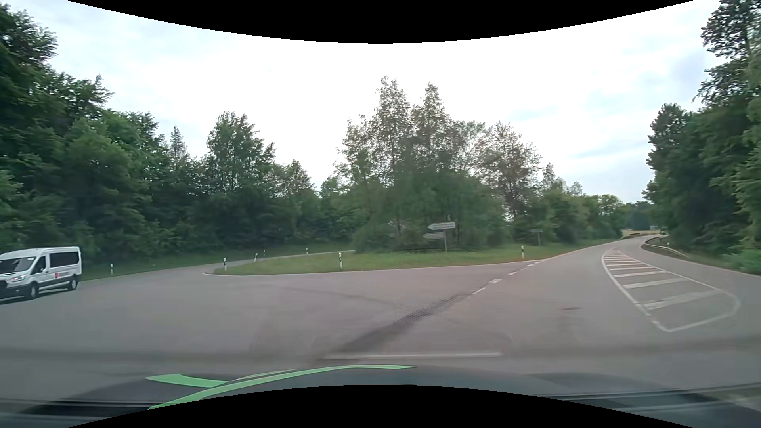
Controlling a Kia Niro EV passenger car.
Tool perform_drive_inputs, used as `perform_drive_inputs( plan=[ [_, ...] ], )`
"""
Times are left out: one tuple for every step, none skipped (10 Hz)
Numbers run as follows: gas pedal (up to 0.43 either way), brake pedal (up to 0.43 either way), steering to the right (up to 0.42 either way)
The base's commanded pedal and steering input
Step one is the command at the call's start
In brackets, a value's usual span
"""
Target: Follow the waypoints while adhering to traffic rules and regulations
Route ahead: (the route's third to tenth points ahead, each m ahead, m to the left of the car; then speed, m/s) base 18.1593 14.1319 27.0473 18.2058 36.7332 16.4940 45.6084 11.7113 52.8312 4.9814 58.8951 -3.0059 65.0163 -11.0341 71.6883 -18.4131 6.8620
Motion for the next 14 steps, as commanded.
perform_drive_inputs(
  plan=[
    [0.0, 0.0, -0.258],
    [0.0, 0.0, -0.258],
    [0.059, 0.0, -0.258],
    [0.059, 0.0, -0.258],
    [0.059, 0.0, -0.258],
    [0.067, 0.0, -0.258],
    [0.067, 0.0, -0.257],
    [0.098, 0.0, -0.256],
    [0.098, 0.0, -0.253],
    [0.118, 0.0, -0.243],
    [0.13, 0.0, -0.235],
    [0.13, 0.0, -0.234],
    [0.13, 0.0, -0.227],
    [0.13, 0.0, -0.216]
  ],
)
